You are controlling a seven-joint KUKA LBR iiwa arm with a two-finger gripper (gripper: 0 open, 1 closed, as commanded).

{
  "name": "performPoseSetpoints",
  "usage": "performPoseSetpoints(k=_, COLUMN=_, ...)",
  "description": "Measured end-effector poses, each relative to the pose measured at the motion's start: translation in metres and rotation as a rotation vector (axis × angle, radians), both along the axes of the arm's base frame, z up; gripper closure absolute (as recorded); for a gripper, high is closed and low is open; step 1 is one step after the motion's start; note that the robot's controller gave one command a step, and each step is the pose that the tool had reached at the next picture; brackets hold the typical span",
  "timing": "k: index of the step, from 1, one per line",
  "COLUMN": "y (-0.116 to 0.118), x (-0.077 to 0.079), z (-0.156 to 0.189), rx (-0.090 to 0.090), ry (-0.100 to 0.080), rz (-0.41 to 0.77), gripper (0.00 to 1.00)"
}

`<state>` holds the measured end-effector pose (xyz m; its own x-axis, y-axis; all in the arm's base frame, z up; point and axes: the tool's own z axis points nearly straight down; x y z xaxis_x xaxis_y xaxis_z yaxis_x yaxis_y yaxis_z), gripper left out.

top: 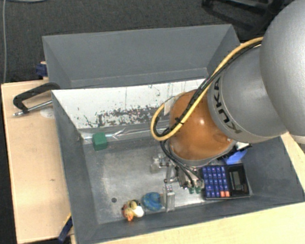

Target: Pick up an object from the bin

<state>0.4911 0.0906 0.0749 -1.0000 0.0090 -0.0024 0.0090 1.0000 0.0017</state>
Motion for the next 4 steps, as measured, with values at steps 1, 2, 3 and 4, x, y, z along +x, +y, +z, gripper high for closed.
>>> performPoseSetpoints(k=1, y=0.006, x=0.001, z=-0.001, rx=0.001, ry=0.001, rz=-0.083, gripper=0.0)
performPoseSetpoints(k=2, y=-0.017, x=0.002, z=-0.003, rx=0.0, ry=-0.001, rz=0.271, gripper=0.0)
performPoseSetpoints(k=3, y=-0.03, x=0.001, z=-0.004, rx=0.0, ry=-0.001, rz=0.422, gripper=0.0)
performPoseSetpoints(k=4, y=-0.082, x=0.01, z=0.015, rx=0.002, ry=-0.006, rz=0.202, gripper=0.0)
